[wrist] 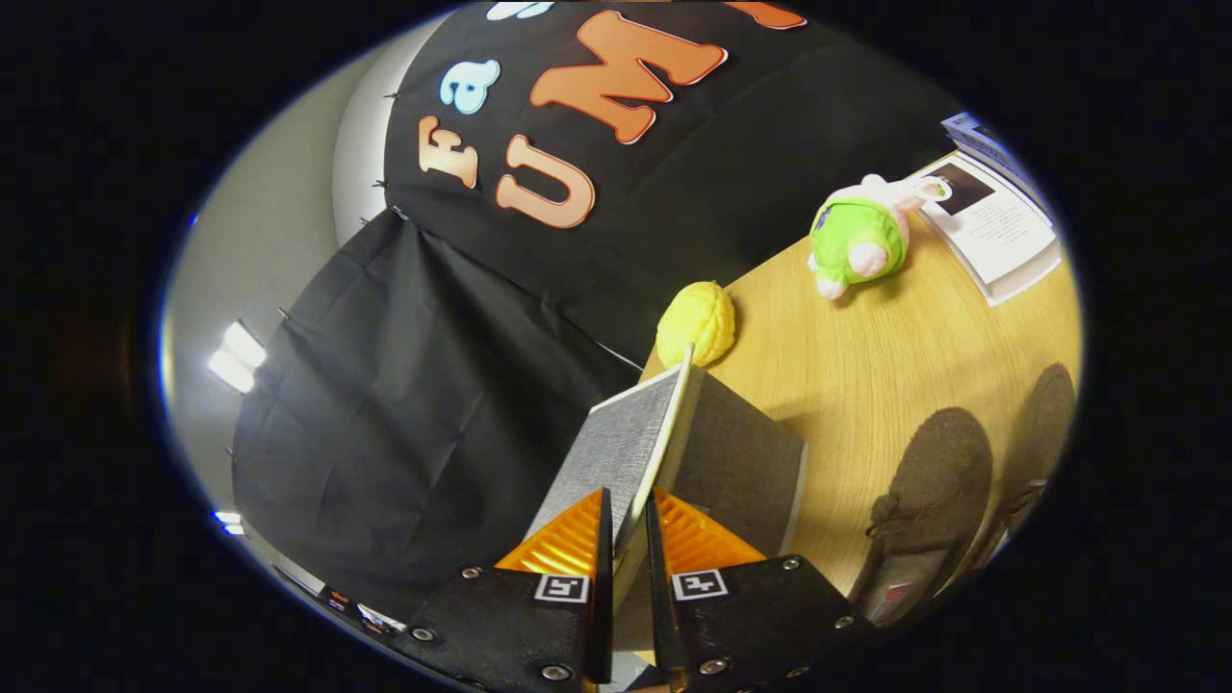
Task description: Open the storage box then place both shoes into the box .Put the left shoe in first, then the right shoe, with the right side of both shoes facing outward in a uniform manner.
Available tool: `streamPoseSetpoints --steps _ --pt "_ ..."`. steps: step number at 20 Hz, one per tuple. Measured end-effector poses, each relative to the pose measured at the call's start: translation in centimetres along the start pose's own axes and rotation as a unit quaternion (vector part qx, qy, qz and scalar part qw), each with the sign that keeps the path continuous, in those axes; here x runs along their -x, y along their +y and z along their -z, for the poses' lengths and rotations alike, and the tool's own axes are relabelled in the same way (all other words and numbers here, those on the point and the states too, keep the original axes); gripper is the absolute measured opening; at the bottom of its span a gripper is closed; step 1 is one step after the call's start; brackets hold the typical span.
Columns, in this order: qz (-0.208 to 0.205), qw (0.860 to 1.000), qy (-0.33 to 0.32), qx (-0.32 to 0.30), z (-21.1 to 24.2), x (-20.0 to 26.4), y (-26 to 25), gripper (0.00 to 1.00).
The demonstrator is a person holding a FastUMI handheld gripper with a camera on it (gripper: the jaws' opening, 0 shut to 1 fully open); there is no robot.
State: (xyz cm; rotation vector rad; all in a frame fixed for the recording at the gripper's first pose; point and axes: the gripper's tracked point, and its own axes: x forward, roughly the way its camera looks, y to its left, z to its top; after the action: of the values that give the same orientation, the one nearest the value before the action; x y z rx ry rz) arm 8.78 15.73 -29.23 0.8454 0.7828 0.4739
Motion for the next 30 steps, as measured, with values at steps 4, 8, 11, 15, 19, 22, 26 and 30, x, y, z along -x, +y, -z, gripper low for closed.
streamPoseSetpoints --steps 4,8,11,15,19,22,26,30 --pt "-0.046 0.999 -0.017 0.017 -1.3 0.6 5.3 0.17" --pt "-0.080 0.995 -0.032 0.044 -1.6 -0.2 10.2 0.17" --pt "-0.090 0.994 -0.028 0.057 -0.5 -2.1 12.8 0.18" --pt "-0.113 0.992 -0.029 0.054 0.7 -4.8 16.5 0.17" --pt "-0.124 0.991 -0.025 0.033 2.1 -8.1 18.6 0.17" --pt "-0.130 0.991 -0.027 0.013 3.1 -10.5 19.7 0.17" --pt "-0.108 0.994 -0.019 0.001 4.3 -13.2 18.8 0.31" --pt "-0.094 0.996 0.010 0.006 6.0 -14.2 17.7 0.50"
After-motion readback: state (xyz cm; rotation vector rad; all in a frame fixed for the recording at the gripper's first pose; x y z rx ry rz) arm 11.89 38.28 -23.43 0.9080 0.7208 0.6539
